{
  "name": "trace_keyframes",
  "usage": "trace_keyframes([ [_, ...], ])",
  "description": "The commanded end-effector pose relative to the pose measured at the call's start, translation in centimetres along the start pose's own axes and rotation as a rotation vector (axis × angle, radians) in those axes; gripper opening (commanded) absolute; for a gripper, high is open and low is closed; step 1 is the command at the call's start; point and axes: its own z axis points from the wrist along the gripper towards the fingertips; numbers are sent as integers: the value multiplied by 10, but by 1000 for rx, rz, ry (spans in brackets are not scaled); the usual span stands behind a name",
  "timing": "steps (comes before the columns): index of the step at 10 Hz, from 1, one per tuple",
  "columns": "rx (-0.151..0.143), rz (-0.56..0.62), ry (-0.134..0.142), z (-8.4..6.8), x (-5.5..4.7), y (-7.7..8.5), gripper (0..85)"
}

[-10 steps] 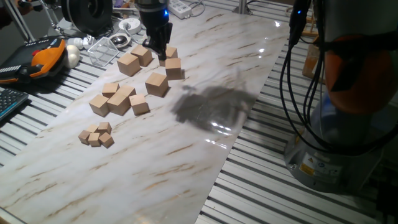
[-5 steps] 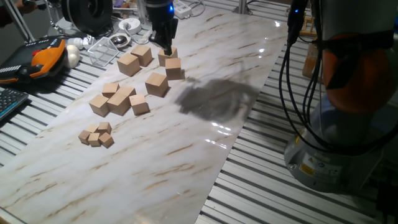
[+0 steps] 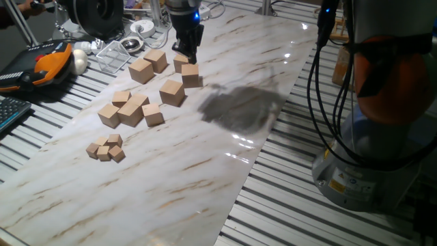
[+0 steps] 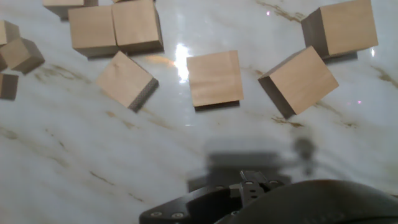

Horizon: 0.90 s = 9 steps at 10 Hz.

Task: Stack the blocks into a pyramid shape

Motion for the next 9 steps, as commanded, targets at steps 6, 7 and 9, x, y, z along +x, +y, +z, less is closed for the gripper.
trace_keyframes([
  [6,-18,42,-19,14,1,-4,0],
  [7,-18,72,-19,14,1,-4,0],
  [9,22,156,-12,14,1,-4,0],
])
